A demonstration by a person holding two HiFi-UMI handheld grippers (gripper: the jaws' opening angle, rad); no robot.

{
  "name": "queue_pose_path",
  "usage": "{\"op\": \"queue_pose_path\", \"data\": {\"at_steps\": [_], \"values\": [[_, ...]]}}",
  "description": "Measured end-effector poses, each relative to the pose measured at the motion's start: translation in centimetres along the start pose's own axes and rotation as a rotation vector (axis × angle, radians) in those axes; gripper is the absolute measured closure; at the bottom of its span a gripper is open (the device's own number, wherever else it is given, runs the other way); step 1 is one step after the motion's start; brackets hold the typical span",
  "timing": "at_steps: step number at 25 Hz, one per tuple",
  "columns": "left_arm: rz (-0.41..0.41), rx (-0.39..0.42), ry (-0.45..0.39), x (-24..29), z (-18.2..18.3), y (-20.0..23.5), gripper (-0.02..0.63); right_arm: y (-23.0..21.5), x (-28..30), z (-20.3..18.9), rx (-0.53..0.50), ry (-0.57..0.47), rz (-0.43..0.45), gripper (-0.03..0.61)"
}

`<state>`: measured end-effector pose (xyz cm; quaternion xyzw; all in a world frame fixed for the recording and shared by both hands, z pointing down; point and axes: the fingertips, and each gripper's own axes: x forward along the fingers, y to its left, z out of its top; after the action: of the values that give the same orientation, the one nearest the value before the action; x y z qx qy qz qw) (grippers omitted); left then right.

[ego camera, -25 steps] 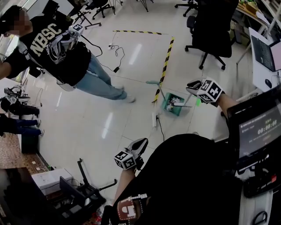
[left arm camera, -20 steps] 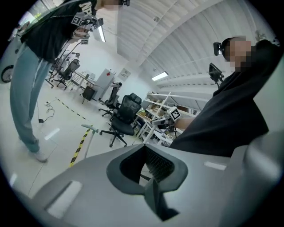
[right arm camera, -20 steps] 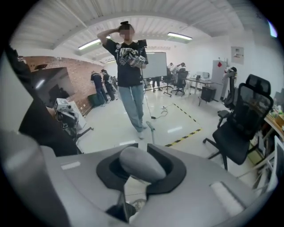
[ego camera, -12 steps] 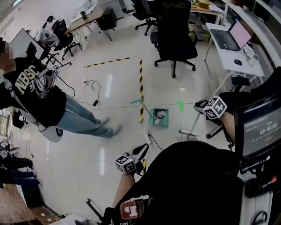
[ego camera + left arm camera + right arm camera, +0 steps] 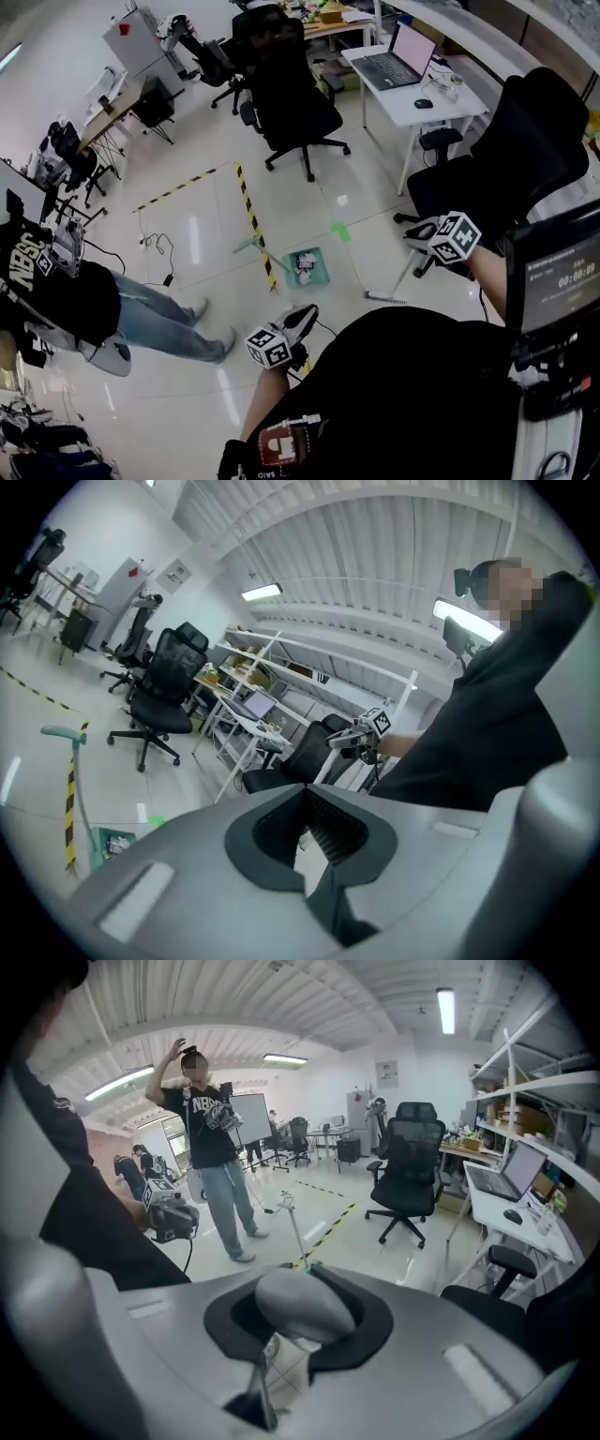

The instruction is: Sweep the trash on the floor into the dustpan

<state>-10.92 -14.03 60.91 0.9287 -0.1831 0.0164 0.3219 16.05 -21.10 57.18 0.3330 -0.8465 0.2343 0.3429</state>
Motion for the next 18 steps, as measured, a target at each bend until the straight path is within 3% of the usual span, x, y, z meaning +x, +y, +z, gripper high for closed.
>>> {"op": "queue_pose_path", "data": {"at_steps": [8,13,16,18], "values": [[0.013,0.065,0.047,5.3,-4.5,-11.9,0.612,4.1,-11.9,-9.4,-0.077,-0.075,0.049,0.518],[0.042,0.022,0.003,10.3,-10.7,-22.3,0.612,6.5,-20.3,-16.9,-0.147,-0.108,0.082,0.518],[0.045,-0.02,0.026,11.1,-14.8,-28.4,0.612,8.2,-23.3,-22.2,-0.156,-0.086,0.096,0.52],[0.049,-0.012,0.05,11.3,-15.6,-31.4,0.612,8.4,-24.9,-24.2,-0.152,-0.079,0.1,0.52]]}}
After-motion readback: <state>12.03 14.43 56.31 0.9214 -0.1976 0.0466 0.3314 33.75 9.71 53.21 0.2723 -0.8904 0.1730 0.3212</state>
